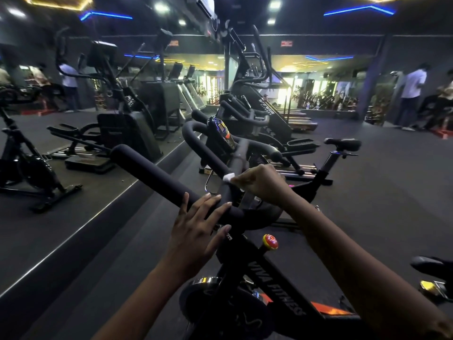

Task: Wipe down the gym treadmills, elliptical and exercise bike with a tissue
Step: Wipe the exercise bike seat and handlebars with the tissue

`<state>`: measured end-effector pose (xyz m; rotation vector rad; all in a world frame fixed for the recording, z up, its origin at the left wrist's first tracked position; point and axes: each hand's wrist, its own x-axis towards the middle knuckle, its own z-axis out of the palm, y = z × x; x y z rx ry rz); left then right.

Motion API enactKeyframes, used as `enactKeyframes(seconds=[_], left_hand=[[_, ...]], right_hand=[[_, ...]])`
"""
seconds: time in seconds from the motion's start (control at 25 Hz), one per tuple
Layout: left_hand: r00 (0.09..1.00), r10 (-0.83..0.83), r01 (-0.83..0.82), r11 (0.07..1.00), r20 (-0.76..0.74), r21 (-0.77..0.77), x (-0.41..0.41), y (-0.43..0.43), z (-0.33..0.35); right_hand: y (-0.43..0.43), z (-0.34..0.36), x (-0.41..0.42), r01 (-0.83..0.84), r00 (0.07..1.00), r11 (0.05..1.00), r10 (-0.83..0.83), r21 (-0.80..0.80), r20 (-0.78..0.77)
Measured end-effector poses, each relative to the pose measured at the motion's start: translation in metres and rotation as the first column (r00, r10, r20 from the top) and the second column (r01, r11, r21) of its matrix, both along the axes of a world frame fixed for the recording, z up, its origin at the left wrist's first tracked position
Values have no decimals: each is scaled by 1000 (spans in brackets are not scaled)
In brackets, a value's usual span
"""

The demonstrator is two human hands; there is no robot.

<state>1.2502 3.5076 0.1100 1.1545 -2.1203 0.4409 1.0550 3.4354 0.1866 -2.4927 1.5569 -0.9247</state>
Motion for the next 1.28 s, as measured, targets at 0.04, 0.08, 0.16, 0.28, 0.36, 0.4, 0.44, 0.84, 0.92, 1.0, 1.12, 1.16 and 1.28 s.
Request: enactKeyframes(seconds=[0.04,0.08,0.16,0.28,0.36,0.4,0.44,0.84,0.92,1.0,1.12,1.16,1.28], left_hand=[[1000,11,-11,1000,-9,23,-2,-1,5],[1000,25,-24,998,-11,50,-6,-3,10],[999,51,-52,993,15,105,-16,-12,20],[984,134,-148,981,114,125,-25,-22,21],[980,160,-173,979,118,104,-27,-24,16],[981,160,-171,981,114,90,-26,-24,14],[981,160,-169,983,110,75,-25,-25,14],[988,86,-85,996,128,-13,-32,-23,8],[983,73,-70,997,169,-27,-36,-21,6],[982,63,-57,998,180,-38,-36,-19,6],[984,60,-55,998,165,-35,-34,-18,6],[985,64,-59,998,158,-33,-35,-17,5],[988,66,-61,997,143,-36,-37,-16,4]], right_hand=[[-6,5,-4,-2,999,1000,3,-10,43],[-21,8,-11,30,994,999,-26,-35,109],[-57,15,-19,158,966,984,-138,-79,218],[-101,19,-15,244,962,970,-239,-21,133],[-114,19,-10,198,980,980,-198,36,-13],[-115,19,-9,174,984,984,-172,42,-53],[-112,19,-9,150,987,988,-147,32,-69],[-14,13,-83,33,992,986,-12,-165,127],[-10,-1,-93,64,992,980,-42,-189,117],[-14,-14,-93,66,995,977,-49,-201,91],[-11,-26,-89,91,993,962,-69,-259,96],[-3,-29,-86,95,991,960,-66,-263,118],[33,-42,-68,115,976,948,-52,-295,212]])
